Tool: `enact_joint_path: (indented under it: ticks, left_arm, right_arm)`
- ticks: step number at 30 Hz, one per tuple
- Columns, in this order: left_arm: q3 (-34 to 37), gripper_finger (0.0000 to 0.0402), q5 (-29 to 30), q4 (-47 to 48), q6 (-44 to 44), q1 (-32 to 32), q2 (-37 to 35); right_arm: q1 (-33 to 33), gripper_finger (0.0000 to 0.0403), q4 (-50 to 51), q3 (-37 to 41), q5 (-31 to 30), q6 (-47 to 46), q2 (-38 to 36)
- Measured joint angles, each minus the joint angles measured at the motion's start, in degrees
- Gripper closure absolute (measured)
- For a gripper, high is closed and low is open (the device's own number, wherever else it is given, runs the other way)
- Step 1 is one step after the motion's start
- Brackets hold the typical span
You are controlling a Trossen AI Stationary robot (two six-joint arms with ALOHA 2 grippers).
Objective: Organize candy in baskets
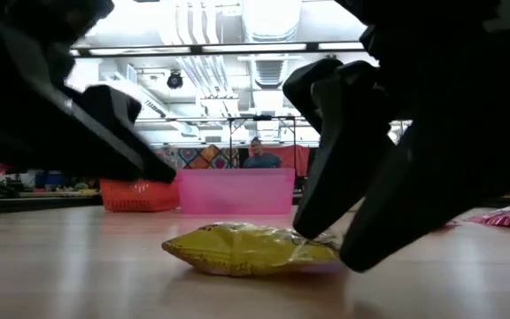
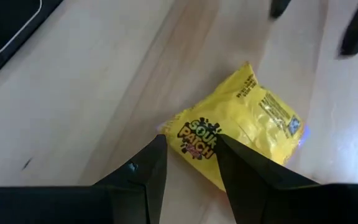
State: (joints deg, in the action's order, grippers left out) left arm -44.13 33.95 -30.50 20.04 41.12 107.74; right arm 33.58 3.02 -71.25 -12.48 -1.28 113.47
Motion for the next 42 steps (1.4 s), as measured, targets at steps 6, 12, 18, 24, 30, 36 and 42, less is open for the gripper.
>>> enact_joint_path:
  ticks: [6, 12, 18, 24, 30, 36, 42]
  left_arm:
    - [-0.59, 0.0208, -0.02, -2.09, 2.01, -0.02, 4.34]
    - [-2.20, 0.0208, -0.04, -4.11, 2.01, -0.27, 7.82]
    - [-2.80, 0.0208, -0.03, -4.40, 3.86, -0.51, 9.05]
    - [-2.71, 0.0208, -0.04, -4.58, 4.52, -0.52, 9.09]
    - [-2.61, 0.0208, -0.07, -3.85, 4.14, -0.50, 8.37]
    - [-2.56, 0.0208, -0.15, 5.48, 4.05, -0.42, 4.00]
    - [-2.58, 0.0208, 4.93, 7.93, -5.48, -0.24, -0.27]
  right_arm:
    - [-1.00, 0.0268, 0.05, 0.03, -0.21, 0.31, 0.00]
    - [-2.34, 0.0268, 0.04, 0.07, -1.17, 1.16, 0.78]
    - [-3.08, 0.0268, -0.47, 0.03, -0.42, 1.98, 1.60]
    - [-3.98, 0.0289, -0.52, 0.07, -0.48, 1.99, 1.62]
    - [-4.68, 0.0381, -0.46, 0.19, 1.27, 1.86, 1.74]
    - [-4.91, 0.0394, 0.27, 0.40, 2.68, -0.71, -0.59]
    - [-6.38, 0.0394, -0.59, 0.35, 6.70, -5.16, -4.76]
